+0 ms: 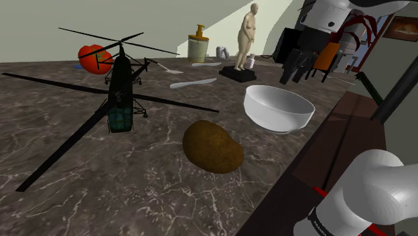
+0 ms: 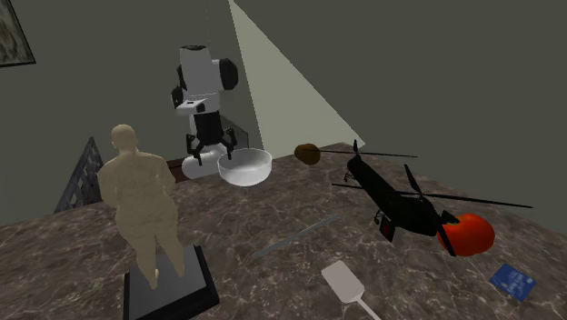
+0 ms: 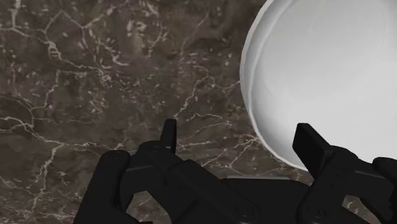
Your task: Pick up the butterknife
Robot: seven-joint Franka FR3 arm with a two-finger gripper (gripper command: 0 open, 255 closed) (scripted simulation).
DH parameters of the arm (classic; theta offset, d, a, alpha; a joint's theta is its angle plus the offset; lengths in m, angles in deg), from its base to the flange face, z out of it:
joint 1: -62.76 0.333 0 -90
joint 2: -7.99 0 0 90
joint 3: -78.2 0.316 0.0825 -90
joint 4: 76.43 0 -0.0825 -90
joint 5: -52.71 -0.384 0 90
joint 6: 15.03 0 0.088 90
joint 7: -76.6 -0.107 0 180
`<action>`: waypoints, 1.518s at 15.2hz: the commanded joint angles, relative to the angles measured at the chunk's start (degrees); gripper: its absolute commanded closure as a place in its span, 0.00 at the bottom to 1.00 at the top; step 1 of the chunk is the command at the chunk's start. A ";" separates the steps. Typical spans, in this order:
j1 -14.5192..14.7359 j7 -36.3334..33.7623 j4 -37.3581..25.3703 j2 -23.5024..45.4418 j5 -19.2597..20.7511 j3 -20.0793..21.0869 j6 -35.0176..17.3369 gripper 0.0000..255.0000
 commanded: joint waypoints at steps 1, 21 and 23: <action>0.00 0.00 0.00 0.00 0.00 0.00 0.00 0.00; -11.00 -71.51 -29.52 38.50 -5.16 27.43 -5.01 0.00; -11.23 -78.48 -34.79 43.99 -3.32 28.70 -4.45 0.00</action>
